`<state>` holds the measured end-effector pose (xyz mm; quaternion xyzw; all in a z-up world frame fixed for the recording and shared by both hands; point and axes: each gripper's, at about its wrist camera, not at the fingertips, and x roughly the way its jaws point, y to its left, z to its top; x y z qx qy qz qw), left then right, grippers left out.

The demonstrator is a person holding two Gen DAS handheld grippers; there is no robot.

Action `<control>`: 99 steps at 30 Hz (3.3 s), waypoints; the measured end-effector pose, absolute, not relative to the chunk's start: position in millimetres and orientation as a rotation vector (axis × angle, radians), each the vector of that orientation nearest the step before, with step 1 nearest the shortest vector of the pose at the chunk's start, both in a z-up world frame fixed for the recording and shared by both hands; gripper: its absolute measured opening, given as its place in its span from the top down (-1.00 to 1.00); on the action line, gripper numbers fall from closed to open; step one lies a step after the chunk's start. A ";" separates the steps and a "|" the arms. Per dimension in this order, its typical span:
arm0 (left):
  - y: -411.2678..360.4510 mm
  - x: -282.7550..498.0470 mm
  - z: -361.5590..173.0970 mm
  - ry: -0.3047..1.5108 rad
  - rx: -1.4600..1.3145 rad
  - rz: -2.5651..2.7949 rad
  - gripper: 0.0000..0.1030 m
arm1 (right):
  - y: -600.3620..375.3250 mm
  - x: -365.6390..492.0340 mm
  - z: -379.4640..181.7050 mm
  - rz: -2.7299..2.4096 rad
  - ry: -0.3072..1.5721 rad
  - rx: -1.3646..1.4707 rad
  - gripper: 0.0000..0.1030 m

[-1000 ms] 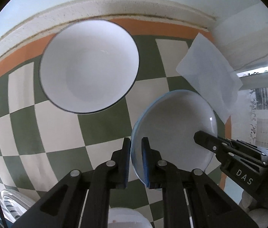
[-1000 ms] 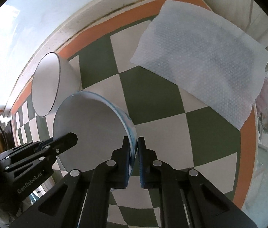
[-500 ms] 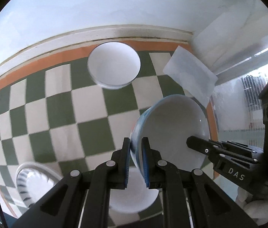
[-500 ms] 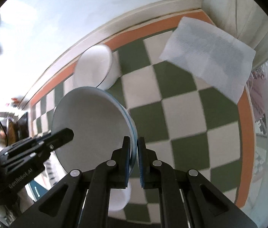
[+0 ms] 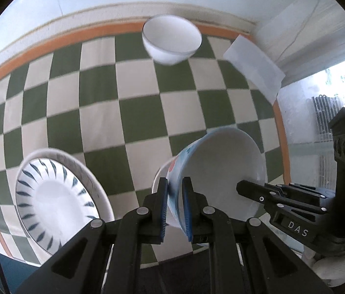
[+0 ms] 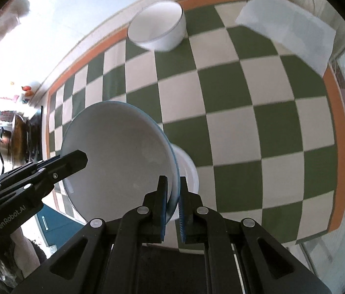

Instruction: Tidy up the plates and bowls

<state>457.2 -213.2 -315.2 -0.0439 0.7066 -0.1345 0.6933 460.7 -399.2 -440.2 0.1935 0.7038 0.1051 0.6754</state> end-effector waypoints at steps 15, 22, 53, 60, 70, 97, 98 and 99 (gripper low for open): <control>-215.5 441.9 -353.8 1.660 -0.076 -0.281 0.81 | -394.6 456.2 -473.6 0.224 1.648 0.389 0.81; -212.8 440.9 -371.3 1.706 -0.075 -0.264 0.81 | -390.4 459.6 -483.2 0.230 1.664 0.380 0.79; -196.1 678.9 -383.5 1.633 -0.285 -0.135 0.50 | -444.0 694.8 -472.5 0.183 1.504 0.490 -0.03; -203.7 696.4 -418.8 1.703 -0.253 -0.126 0.50 | -421.5 733.0 -517.9 0.187 1.591 0.489 -0.02; -207.8 697.3 -424.7 1.688 -0.208 -0.115 0.82 | -402.1 744.0 -535.5 0.150 1.616 0.393 0.78; -209.2 617.5 -342.5 1.552 -0.140 -0.184 0.84 | -389.1 668.1 -467.7 0.203 1.547 0.367 0.85; -210.6 611.9 -339.3 1.548 -0.137 -0.188 0.84 | -389.0 662.8 -464.9 0.206 1.545 0.365 0.85; -212.6 606.6 -335.7 1.542 -0.133 -0.192 0.84 | -387.9 653.9 -459.7 0.208 1.540 0.369 0.85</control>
